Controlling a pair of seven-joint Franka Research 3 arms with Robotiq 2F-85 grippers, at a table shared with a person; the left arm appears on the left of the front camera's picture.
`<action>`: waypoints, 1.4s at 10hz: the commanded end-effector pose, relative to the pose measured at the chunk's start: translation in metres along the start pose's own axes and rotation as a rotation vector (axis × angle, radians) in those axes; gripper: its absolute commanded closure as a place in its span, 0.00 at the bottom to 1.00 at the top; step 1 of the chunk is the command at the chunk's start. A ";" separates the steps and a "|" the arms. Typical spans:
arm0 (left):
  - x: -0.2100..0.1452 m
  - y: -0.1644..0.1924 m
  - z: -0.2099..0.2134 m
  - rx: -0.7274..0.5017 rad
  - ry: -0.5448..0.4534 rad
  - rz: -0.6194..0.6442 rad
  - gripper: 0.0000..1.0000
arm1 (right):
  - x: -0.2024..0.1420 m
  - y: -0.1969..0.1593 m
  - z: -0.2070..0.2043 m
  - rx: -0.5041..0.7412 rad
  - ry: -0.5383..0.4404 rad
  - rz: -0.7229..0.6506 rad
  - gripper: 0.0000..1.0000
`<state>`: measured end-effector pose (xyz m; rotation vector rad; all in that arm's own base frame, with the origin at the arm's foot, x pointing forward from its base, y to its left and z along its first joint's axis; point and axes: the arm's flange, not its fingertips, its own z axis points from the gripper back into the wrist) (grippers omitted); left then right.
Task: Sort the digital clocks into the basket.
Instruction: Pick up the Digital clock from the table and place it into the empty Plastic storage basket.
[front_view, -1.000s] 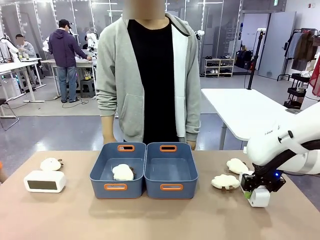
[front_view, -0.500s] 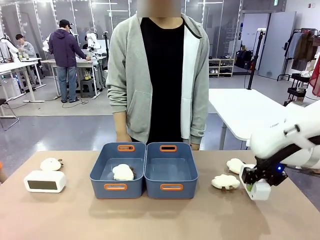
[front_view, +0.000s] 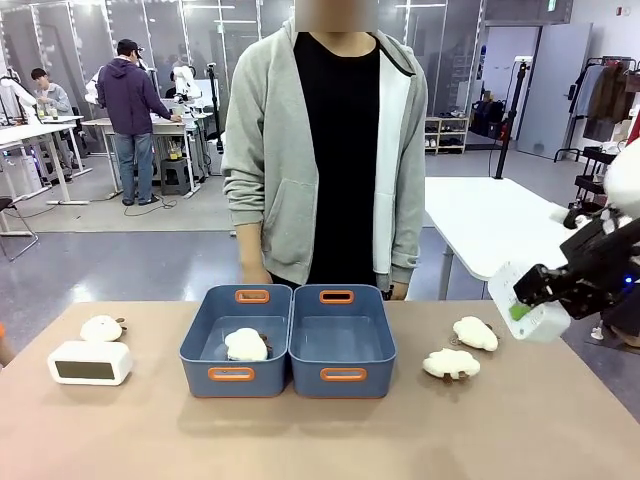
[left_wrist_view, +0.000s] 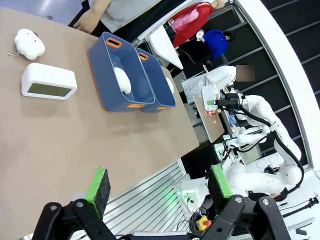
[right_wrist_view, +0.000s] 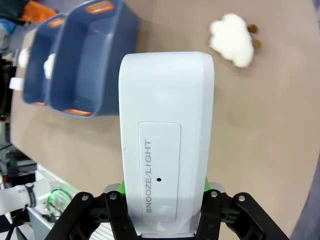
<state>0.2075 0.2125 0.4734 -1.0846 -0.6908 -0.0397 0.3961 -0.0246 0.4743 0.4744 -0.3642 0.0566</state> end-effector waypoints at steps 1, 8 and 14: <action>0.002 -0.001 0.001 -0.017 -0.008 -0.020 0.00 | 0.015 0.018 -0.018 0.119 -0.017 0.037 1.00; 0.002 -0.001 0.001 -0.017 -0.008 -0.020 0.00 | 0.066 0.148 -0.142 0.044 -0.096 0.075 1.00; 0.002 -0.001 0.001 -0.017 -0.008 -0.020 0.00 | 0.032 0.153 -0.072 0.137 -0.231 0.126 1.00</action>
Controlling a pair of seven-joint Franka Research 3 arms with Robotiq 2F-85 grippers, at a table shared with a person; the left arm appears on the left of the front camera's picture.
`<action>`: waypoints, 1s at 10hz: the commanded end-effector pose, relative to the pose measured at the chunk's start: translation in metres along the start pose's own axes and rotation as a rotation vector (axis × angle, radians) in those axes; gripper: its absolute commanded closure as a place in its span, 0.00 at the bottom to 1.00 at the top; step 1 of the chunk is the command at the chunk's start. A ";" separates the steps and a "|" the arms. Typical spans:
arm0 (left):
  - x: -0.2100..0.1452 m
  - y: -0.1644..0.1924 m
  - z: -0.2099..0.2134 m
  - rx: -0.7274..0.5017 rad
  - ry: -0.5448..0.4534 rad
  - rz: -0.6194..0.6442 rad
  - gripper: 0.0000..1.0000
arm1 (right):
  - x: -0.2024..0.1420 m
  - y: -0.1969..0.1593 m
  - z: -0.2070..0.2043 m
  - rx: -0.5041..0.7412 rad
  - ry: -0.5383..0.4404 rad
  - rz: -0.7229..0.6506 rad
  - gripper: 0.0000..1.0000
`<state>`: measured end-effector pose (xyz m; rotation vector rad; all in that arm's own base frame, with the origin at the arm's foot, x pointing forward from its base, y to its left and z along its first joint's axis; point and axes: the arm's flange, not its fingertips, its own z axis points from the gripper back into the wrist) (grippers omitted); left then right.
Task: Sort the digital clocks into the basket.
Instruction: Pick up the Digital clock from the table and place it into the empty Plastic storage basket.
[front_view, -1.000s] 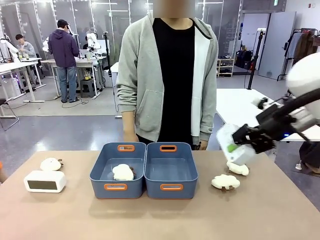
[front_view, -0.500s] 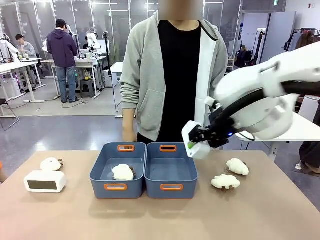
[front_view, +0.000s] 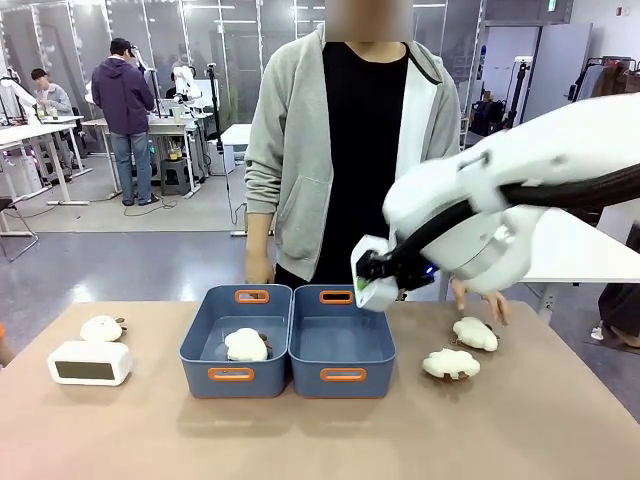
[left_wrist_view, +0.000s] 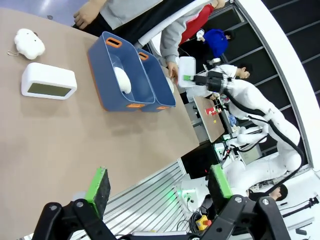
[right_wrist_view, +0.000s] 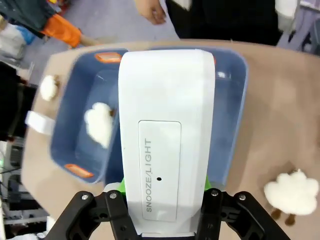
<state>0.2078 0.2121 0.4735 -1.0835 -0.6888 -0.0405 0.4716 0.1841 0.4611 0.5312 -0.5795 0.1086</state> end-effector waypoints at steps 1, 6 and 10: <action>0.002 -0.001 0.002 -0.018 -0.010 -0.020 0.00 | -0.037 -0.019 0.102 0.048 -0.067 0.098 1.00; 0.002 -0.001 0.002 -0.018 -0.010 -0.020 0.00 | -0.088 -0.102 0.243 0.131 -0.220 -0.018 1.00; 0.002 -0.001 0.002 -0.018 -0.010 -0.020 0.00 | -0.102 -0.150 0.281 0.143 -0.337 -0.122 1.00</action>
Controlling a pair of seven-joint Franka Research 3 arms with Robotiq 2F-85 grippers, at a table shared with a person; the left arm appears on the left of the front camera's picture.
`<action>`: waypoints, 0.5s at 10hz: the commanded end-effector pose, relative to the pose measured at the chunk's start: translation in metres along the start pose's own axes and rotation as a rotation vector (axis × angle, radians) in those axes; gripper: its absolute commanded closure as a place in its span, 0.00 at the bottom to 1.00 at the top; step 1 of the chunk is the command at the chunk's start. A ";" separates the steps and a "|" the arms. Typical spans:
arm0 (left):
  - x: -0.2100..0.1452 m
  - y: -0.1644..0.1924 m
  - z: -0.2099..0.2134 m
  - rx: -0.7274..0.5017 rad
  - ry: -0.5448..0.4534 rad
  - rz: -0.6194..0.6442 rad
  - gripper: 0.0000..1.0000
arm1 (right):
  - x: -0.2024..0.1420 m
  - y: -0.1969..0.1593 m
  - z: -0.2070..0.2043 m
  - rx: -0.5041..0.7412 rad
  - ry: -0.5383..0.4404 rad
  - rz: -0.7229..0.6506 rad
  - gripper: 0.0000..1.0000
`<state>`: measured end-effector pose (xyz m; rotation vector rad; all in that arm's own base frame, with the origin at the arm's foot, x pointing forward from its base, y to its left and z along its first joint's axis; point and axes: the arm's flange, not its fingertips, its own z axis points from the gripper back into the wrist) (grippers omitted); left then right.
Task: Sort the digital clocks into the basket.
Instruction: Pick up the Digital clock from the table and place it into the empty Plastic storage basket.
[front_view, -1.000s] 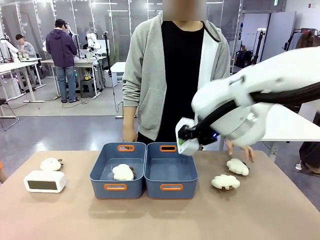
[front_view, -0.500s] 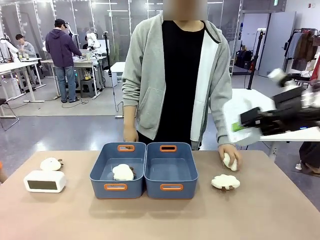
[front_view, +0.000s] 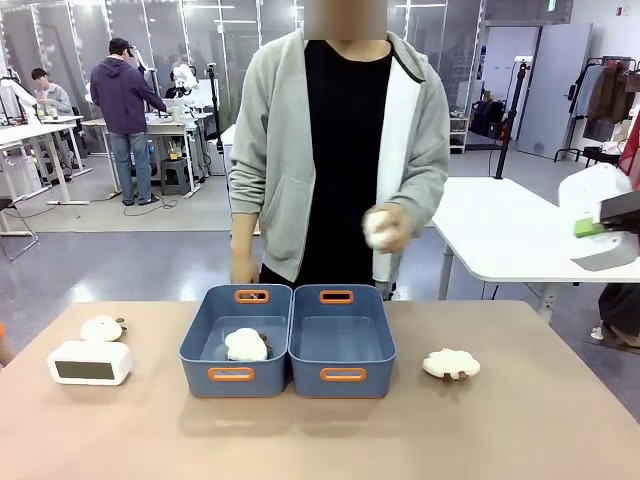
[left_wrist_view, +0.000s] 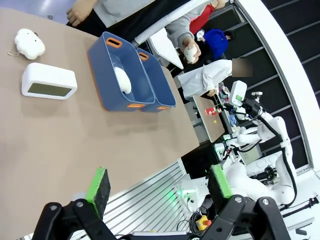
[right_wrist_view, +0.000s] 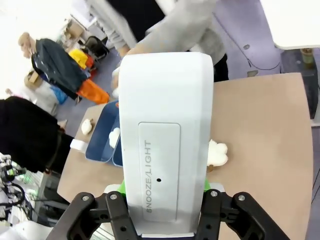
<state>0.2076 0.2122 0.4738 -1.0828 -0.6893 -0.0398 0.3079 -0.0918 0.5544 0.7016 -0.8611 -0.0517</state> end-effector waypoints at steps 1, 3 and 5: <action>0.002 -0.001 0.001 -0.019 -0.009 -0.020 0.00 | -0.031 0.000 0.008 0.021 -0.020 -0.020 1.00; 0.002 -0.001 0.001 -0.019 -0.009 -0.020 0.00 | -0.034 -0.001 0.007 0.025 0.000 -0.027 1.00; 0.002 -0.001 0.001 -0.019 -0.009 -0.020 0.00 | -0.033 -0.002 0.007 0.029 -0.004 -0.032 1.00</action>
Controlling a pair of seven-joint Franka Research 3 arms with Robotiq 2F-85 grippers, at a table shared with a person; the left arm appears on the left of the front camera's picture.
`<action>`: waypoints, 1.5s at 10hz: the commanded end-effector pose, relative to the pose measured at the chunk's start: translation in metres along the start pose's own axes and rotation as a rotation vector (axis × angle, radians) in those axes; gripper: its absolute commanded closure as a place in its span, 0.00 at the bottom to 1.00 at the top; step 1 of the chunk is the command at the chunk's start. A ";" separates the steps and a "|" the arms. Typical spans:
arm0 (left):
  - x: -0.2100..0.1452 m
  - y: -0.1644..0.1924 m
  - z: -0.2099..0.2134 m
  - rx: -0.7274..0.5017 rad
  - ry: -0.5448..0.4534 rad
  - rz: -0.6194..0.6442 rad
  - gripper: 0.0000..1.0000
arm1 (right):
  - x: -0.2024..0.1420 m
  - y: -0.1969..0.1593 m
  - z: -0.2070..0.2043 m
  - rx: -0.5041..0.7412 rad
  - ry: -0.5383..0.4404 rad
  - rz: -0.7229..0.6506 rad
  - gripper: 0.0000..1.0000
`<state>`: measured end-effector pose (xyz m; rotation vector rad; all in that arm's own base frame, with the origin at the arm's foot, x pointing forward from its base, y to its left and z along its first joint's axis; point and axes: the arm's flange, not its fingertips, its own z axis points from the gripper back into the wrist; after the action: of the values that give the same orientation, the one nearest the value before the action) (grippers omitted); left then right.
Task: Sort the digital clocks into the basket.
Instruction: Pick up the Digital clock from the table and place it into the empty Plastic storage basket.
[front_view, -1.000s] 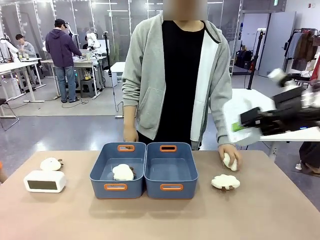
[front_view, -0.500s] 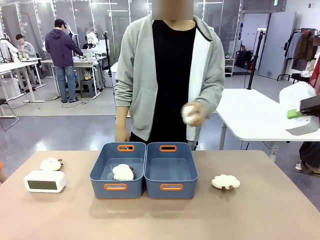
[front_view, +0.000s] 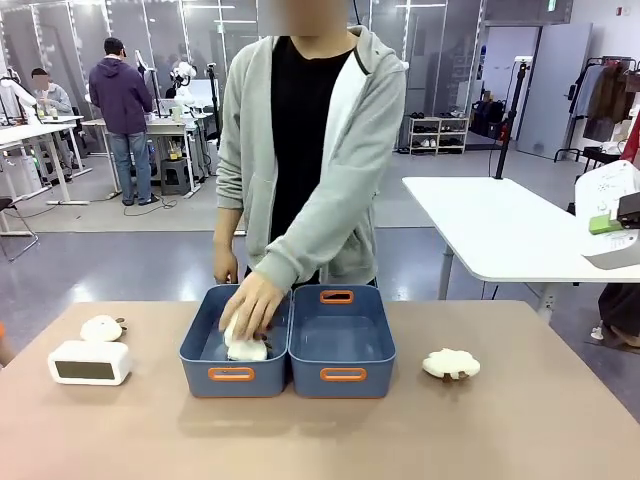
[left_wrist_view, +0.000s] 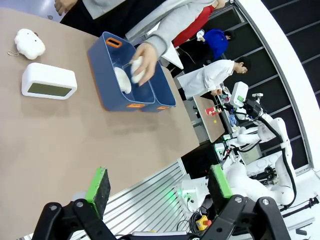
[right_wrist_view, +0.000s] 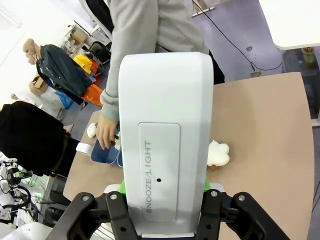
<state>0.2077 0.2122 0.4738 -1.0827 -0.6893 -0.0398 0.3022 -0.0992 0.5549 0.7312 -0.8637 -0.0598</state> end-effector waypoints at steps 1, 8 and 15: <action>0.002 -0.001 0.001 -0.019 -0.009 -0.020 0.00 | -0.032 0.000 -0.003 0.002 0.010 -0.012 1.00; 0.002 -0.001 0.001 -0.019 -0.009 -0.020 0.00 | -0.039 0.058 -0.102 -0.045 0.238 0.144 1.00; 0.002 -0.001 0.001 -0.019 -0.009 -0.020 0.00 | -0.088 0.136 -0.324 -0.189 0.460 0.359 1.00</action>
<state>0.2079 0.2120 0.4739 -1.0818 -0.6883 -0.0403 0.4167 0.2018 0.4372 0.4140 -0.5087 0.3636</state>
